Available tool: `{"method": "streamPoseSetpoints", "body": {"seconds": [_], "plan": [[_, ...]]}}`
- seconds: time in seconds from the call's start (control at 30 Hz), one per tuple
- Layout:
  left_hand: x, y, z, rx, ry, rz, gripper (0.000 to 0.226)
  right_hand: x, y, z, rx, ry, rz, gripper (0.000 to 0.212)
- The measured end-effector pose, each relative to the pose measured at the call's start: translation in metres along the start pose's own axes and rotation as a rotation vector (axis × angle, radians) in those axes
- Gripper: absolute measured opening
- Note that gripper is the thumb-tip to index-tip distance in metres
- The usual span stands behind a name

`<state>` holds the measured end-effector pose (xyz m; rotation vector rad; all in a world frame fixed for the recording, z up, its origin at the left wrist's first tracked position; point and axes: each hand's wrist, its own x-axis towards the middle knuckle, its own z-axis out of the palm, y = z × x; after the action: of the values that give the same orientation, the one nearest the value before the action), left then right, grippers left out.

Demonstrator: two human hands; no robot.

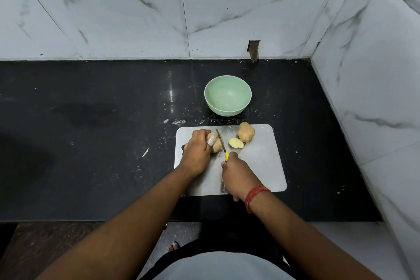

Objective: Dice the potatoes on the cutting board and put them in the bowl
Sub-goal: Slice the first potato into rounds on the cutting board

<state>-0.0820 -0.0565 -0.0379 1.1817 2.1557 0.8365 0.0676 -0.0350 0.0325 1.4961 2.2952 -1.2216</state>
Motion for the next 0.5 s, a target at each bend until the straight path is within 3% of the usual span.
{"method": "streamPoseSetpoints", "body": {"seconds": [0.23, 0.5], "plan": [[-0.001, 0.002, 0.000, 0.022, 0.006, 0.006, 0.030, 0.002, -0.003, 0.001, 0.000, -0.038, 0.025, 0.004], [0.000, 0.003, 0.000, 0.055, 0.001, 0.010, 0.031, 0.029, -0.009, 0.001, -0.046, -0.076, 0.073, 0.022]]}}
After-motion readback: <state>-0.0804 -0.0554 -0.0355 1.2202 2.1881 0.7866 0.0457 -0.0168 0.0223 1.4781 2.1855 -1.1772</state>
